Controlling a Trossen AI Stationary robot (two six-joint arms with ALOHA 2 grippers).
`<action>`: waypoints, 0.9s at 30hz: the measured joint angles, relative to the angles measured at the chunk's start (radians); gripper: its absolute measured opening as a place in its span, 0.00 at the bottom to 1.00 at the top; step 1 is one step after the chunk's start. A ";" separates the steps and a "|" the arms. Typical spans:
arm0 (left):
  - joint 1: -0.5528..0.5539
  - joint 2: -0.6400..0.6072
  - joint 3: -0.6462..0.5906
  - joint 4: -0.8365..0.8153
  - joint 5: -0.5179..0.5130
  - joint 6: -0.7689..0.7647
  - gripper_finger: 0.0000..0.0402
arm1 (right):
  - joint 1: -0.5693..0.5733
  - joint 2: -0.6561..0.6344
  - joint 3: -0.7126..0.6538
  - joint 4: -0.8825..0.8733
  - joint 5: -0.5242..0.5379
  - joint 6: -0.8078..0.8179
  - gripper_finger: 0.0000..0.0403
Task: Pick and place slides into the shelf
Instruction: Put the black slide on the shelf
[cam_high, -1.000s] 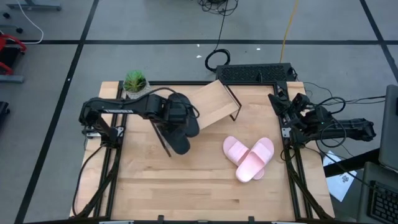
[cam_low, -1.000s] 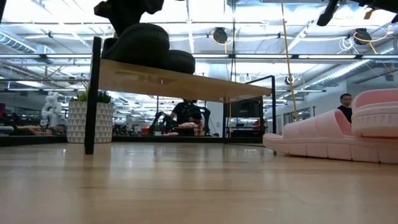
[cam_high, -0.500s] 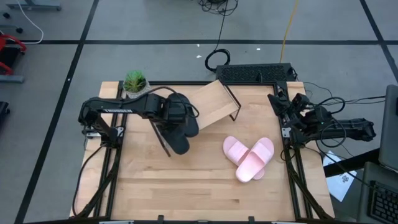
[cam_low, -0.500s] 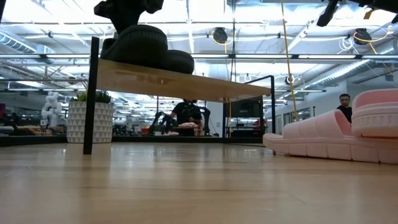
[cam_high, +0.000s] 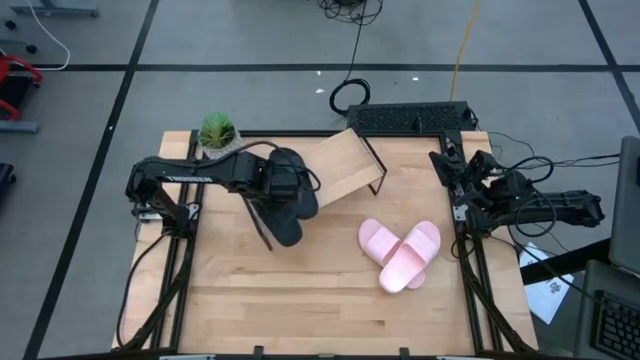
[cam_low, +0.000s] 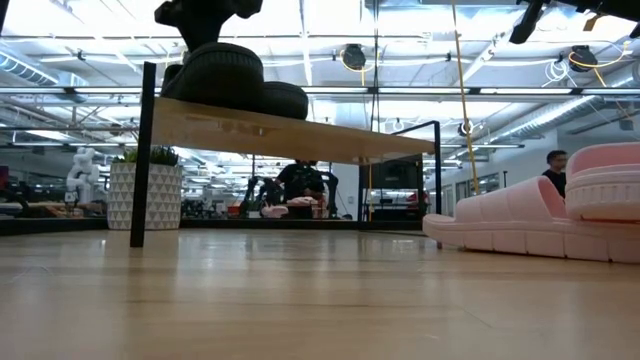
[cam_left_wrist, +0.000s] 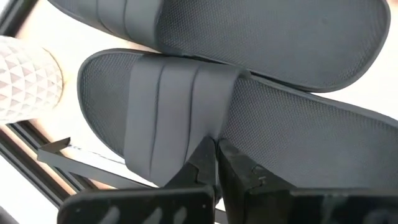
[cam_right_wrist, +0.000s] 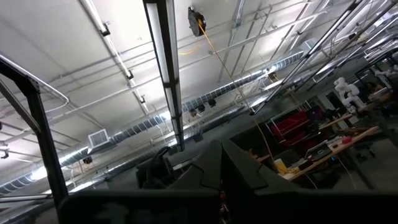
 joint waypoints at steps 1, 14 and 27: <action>-0.003 0.000 0.000 0.000 -0.008 0.004 0.00 | 0.000 0.000 0.000 0.000 0.000 -0.001 0.00; -0.015 0.001 0.045 -0.006 -0.086 0.069 0.00 | 0.000 0.000 0.000 0.000 0.002 -0.020 0.00; -0.007 0.001 0.078 0.001 -0.129 0.135 0.00 | 0.000 0.000 0.000 0.000 0.000 -0.019 0.00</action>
